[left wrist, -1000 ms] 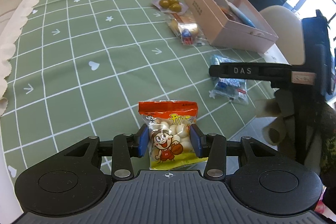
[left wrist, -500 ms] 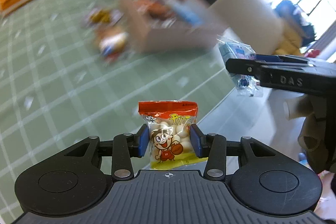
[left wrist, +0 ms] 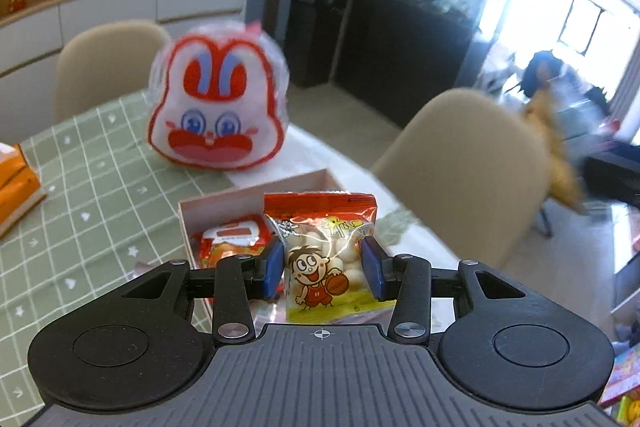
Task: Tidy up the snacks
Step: 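Lower both snacks into the pink box and open both tools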
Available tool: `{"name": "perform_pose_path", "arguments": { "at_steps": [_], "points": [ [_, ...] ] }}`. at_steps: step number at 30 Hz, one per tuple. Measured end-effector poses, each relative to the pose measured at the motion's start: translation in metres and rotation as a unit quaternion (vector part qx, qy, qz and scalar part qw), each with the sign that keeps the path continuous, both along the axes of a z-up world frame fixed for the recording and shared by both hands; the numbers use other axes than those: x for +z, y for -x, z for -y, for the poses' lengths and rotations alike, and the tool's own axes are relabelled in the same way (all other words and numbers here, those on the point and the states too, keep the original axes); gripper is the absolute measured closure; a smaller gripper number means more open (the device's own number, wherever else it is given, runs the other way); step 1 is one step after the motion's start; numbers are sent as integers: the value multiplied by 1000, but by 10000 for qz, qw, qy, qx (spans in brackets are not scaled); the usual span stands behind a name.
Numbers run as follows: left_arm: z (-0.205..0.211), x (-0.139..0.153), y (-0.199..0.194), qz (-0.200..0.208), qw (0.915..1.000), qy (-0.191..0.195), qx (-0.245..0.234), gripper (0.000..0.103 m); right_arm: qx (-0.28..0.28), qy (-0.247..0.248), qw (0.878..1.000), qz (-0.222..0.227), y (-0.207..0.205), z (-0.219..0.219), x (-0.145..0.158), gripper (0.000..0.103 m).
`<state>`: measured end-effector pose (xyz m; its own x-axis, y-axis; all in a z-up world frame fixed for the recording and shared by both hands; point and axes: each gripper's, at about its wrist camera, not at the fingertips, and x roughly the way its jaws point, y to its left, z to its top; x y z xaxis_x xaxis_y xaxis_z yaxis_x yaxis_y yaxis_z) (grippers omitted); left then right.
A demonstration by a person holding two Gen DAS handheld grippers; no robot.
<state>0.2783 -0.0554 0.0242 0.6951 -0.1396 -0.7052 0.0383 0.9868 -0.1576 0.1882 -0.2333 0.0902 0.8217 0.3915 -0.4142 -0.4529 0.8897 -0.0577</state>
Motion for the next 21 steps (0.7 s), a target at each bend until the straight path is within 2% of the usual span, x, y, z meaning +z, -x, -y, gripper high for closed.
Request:
{"name": "perform_pose_path", "arguments": {
  "at_steps": [2, 4, 7, 8, 9, 11, 13, 16, 18, 21],
  "points": [
    [5, -24, -18, -213, 9997, -91, 86, 56, -22, 89, 10000, -33, -9, 8, -7, 43],
    [5, -44, -28, -382, 9990, -22, 216, 56, -26, 144, 9998, -159, -15, 14, -17, 43],
    [-11, -77, -39, -543, 9950, 687, 482, 56, -43, 271, 9987, -420, -31, 19, -37, 43],
    [-15, -90, -42, -634, 9930, 820, 561, 55, -51, 308, 9982, -517, -38, 20, -43, 43],
    [-15, -99, -44, -722, 9930, 732, 590, 54, -46, 327, 9976, -604, -44, 19, -48, 43],
    [-10, -114, -46, -785, 9951, 222, 564, 53, 4, 344, 9967, -735, -56, 14, -58, 43],
    [-7, -117, -44, -489, 9978, 25, 442, 50, 51, 357, 9958, -838, -70, 6, -66, 43],
    [-15, -107, -29, -72, 9974, 263, 662, 53, 226, 308, 9928, -1132, -96, -15, -81, 43],
    [-20, -99, -17, 46, 9965, 420, 716, 53, 392, 304, 9899, -1328, -110, -33, -94, 43],
    [-23, -88, 9, 123, 9960, 445, 760, 53, 667, 362, 9822, -1718, -137, -64, -117, 43]
  ]
}}
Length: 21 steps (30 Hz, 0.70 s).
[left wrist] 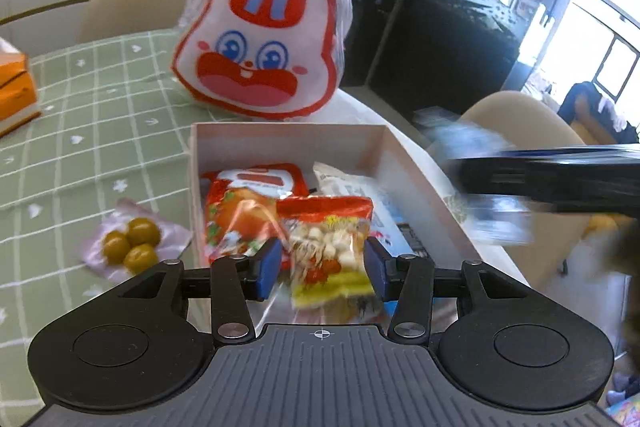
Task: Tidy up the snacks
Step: 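Lower both snacks into the pink box and open both tools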
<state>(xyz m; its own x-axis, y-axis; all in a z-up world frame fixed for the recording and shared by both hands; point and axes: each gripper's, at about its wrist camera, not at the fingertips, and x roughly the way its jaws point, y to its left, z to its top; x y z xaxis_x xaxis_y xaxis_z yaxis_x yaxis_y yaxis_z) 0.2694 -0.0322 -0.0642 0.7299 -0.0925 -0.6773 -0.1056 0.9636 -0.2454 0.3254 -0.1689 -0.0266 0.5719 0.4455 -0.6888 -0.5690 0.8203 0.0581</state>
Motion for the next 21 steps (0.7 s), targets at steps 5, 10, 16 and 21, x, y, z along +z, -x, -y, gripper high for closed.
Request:
{"name": "perform_pose_path", "arguments": {
  "at_steps": [5, 10, 16, 21],
  "points": [
    [-30, 6, 48, 93, 9961, 399, 784, 53, 150, 431, 9986, -260, -30, -54, -45, 43],
    [-64, -12, 90, -602, 9864, 274, 1504, 53, 109, 731, 9970, -226, -35, -77, -73, 40],
    [-94, -29, 120, -831, 9804, 542, 1701, 53, -99, 561, 9972, -474, -40, -71, -69, 32],
    [-109, -32, 135, -828, 9811, 735, 1587, 53, -233, 599, 9979, 117, -18, -72, -41, 29]
  ]
}}
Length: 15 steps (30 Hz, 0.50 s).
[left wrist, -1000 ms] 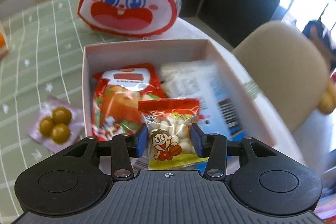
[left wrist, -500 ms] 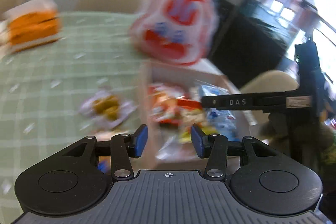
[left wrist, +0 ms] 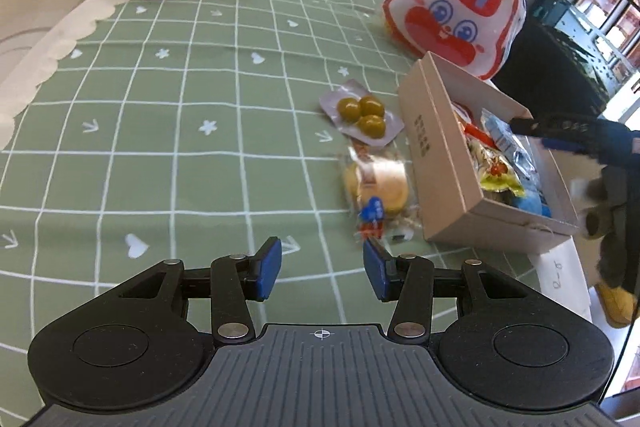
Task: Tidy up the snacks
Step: 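Lower both snacks into the pink box and open both tools, then move both tools back toward the round bun pack and the pink tray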
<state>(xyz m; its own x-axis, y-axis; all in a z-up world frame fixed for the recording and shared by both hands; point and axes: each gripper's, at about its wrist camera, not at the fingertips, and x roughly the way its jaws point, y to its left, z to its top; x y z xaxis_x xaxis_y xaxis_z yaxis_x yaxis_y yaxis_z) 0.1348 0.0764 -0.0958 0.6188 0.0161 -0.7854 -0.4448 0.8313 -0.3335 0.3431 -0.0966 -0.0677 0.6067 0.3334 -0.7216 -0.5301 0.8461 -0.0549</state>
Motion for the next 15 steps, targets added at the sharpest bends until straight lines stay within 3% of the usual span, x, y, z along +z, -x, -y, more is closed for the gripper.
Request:
{"name": "perform_pose_path", "arguments": {
  "at_steps": [4, 6, 11, 15],
  "points": [
    [-14, 0, 16, 38, 9999, 102, -49, 53, -62, 322, 9975, 631, 34, -18, 17, 28],
    [-21, 1, 23, 57, 9999, 122, -91, 53, 42, 323, 9968, 732, 51, -28, 22, 27],
    [-38, 3, 39, 76, 9996, 172, -191, 53, 482, 197, 9974, 501, 93, -67, 18, 27],
    [-49, 3, 54, 91, 9993, 209, -304, 53, 818, 396, 9954, 294, 119, -112, -1, 27]
  ]
}}
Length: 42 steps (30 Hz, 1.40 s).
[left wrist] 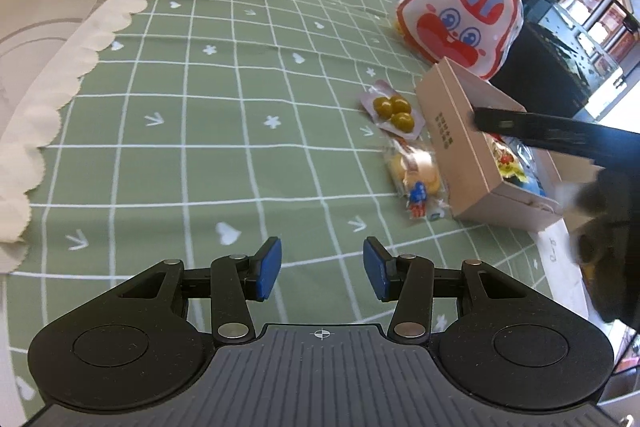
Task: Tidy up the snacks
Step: 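Move both tools back toward the round bun pack and the pink tray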
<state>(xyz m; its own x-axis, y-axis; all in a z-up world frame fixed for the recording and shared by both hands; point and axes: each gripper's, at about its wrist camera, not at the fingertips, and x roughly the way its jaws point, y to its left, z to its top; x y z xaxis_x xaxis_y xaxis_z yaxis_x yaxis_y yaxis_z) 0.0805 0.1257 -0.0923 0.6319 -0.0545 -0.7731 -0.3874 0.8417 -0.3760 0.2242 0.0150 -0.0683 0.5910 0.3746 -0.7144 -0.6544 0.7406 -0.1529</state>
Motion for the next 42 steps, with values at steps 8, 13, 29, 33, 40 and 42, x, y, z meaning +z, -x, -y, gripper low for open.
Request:
{"name": "perform_pose_path", "arguments": {
  "at_steps": [8, 13, 29, 33, 40, 42],
  "points": [
    [-19, -2, 33, -12, 9998, 80, -167, 53, -16, 855, 9963, -22, 4, -79, -53, 42],
    [-31, -6, 48, -29, 9998, 121, -184, 53, -250, 1237, 9920, 13, -4, -86, -74, 59],
    [-15, -13, 37, -70, 9981, 232, -562, 53, -536, 463, 9963, -486, 54, -18, -58, 59],
    [-5, -14, 28, -119, 9977, 208, -640, 53, -538, 457, 9972, -244, 63, 2, -61, 36],
    [15, -14, 15, -196, 9968, 148, -766, 53, -973, -252, 9902, -972, 44, 41, -74, 28],
    [16, -14, 13, -195, 9970, 159, -732, 53, -985, -506, 9885, -1034, 49, 46, -73, 39]
  ]
}}
